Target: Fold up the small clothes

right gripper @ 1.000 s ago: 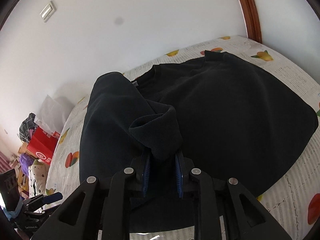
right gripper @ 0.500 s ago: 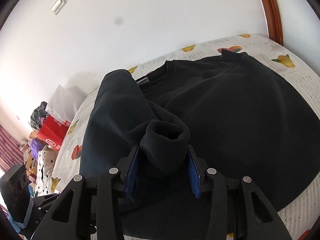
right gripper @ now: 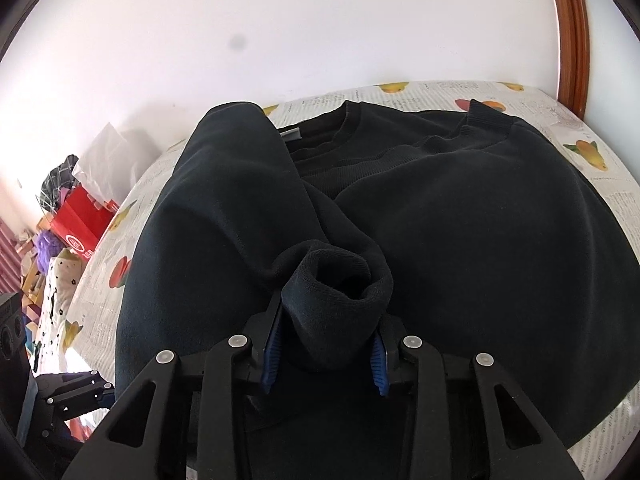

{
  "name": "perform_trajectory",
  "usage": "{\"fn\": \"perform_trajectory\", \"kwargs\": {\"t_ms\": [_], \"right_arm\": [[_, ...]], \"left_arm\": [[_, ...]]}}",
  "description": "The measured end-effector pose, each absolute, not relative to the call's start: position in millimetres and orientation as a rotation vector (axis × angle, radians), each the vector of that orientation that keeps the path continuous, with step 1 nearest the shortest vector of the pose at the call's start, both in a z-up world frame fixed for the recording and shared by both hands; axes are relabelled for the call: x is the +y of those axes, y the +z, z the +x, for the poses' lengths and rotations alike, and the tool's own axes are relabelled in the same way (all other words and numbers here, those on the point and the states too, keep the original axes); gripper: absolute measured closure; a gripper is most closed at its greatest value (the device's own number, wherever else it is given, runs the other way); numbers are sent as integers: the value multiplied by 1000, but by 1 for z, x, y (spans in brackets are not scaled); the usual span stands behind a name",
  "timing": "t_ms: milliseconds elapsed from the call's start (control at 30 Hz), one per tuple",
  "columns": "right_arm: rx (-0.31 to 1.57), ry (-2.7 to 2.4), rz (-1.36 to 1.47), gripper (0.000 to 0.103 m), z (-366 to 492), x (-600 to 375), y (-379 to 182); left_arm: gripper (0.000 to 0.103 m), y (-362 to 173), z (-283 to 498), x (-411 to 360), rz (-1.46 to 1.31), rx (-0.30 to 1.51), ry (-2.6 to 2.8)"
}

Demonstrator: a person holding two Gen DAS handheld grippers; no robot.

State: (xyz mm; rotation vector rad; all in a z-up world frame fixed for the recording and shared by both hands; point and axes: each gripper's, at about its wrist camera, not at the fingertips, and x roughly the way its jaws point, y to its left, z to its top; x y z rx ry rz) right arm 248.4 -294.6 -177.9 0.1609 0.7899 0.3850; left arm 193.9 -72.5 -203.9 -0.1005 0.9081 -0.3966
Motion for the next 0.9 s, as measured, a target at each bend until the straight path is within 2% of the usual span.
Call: {"fn": "perform_trajectory", "kwargs": {"t_ms": [267,500,533,600,633,800,900], "right_arm": [[807,453,104,70,263,-238,-176],[803,507,84,67,264,-201,-178],[799,506,81,67,263,-202,-178],[801,509,89,67,262,-207,-179],[807,516,99,67,262,-210,-179],[829,533,132,67,261,-215,-178],[829,531,154,70,260,-220,-174]], "left_arm": [[76,-201,183,-8,-179,887,-316],[74,-198,174,29,-228,885,-264],[72,-198,169,25,-223,884,-268],[59,-198,169,16,-209,886,-288],[49,-196,166,6,-208,887,-302],[48,-199,177,-13,-108,842,-205],[45,-200,183,-23,-43,836,-157]]}}
